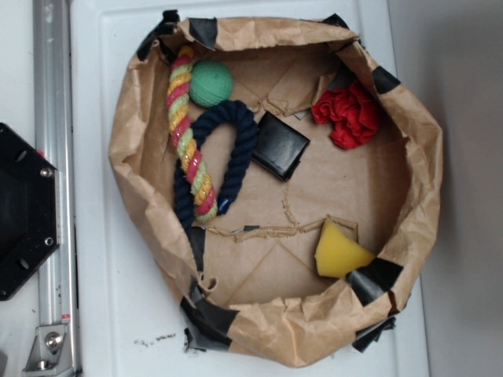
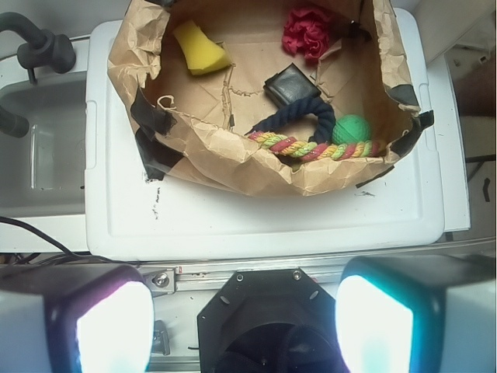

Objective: Grab the green sponge.

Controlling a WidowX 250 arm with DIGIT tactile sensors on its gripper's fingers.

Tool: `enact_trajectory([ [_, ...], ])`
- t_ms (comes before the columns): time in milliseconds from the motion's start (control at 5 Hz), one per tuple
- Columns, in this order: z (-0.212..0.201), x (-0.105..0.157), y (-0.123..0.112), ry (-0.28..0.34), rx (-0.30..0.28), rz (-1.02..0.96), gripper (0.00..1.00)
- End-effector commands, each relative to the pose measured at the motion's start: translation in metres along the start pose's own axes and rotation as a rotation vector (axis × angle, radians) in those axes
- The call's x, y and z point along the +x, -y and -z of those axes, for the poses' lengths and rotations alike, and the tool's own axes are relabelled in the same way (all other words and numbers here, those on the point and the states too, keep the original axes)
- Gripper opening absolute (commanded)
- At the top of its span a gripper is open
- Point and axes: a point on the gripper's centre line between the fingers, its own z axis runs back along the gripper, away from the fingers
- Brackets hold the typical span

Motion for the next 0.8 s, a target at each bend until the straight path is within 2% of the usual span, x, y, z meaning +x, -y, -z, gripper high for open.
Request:
enact_trajectory([
  [0, 0.0, 0.0, 0.0, 0.0, 0.0, 0.0, 1.0],
  [200, 0.046, 0.045, -0.01, 0.145, -0.011, 0.162, 1.0],
  [400, 0.066, 0.096, -0.003, 0.234, -0.072, 0.267, 1.0],
  [600, 0.089, 0.117, -0.002, 0.234, -0.088, 0.324, 1.0],
])
